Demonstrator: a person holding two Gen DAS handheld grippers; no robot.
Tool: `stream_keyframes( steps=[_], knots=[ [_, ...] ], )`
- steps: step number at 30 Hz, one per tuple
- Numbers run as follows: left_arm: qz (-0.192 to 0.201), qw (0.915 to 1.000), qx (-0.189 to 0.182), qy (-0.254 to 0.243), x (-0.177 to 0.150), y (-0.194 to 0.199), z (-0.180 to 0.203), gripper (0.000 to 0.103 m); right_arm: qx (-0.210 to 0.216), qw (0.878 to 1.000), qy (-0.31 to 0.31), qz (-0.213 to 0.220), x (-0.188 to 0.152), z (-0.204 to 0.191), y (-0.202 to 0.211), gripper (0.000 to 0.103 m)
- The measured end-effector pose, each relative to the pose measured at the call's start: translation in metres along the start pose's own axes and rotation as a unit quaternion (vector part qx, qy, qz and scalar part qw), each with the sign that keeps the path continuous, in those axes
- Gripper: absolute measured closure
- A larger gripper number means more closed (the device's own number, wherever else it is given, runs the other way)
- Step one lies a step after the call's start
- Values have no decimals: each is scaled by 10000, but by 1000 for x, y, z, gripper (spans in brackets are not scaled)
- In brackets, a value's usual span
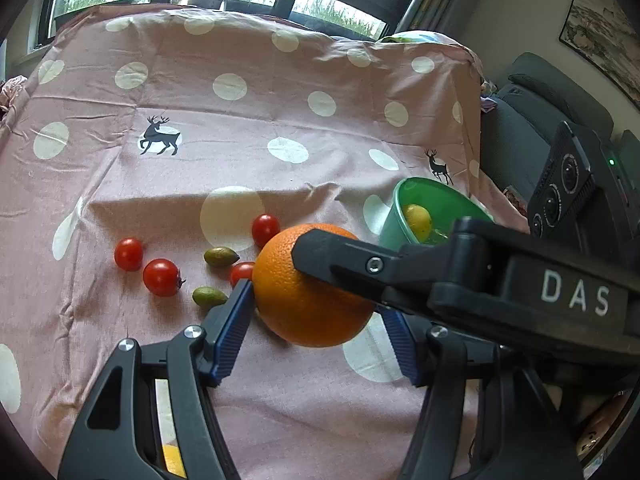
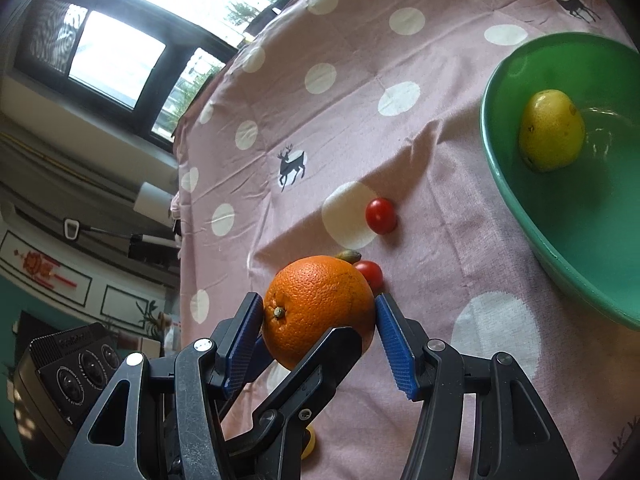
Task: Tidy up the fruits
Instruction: 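Lift the orange with the right gripper and carry it toward the green bowl, then lower the orange into the green bowl and open the right gripper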
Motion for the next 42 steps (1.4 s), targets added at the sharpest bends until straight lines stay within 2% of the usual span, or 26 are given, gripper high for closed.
stream_keyframes(
  steps=[14, 23, 42],
  knots=[
    [102, 9989, -126, -439, 11, -5, 28, 41, 39, 9991, -116, 416, 11, 10, 26, 42],
    [67, 9969, -371, -687, 14, -15, 51, 41, -56, 9970, -314, 701, 18, 26, 42, 42],
    [-120, 9877, -859, -1304, 15, -40, 113, 41, -247, 9862, -886, 1375, 27, 71, 92, 42]
  ],
)
Point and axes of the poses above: each gripper's, at about its wrist camera, not at the fingertips, and y roughly against the way its jaws point, z to its right, x to its top, the point moved 4 cm from there along -y, roughly the way its jaws point, and after that the axes turned 2 degrees about y, right-handed, at the moved point
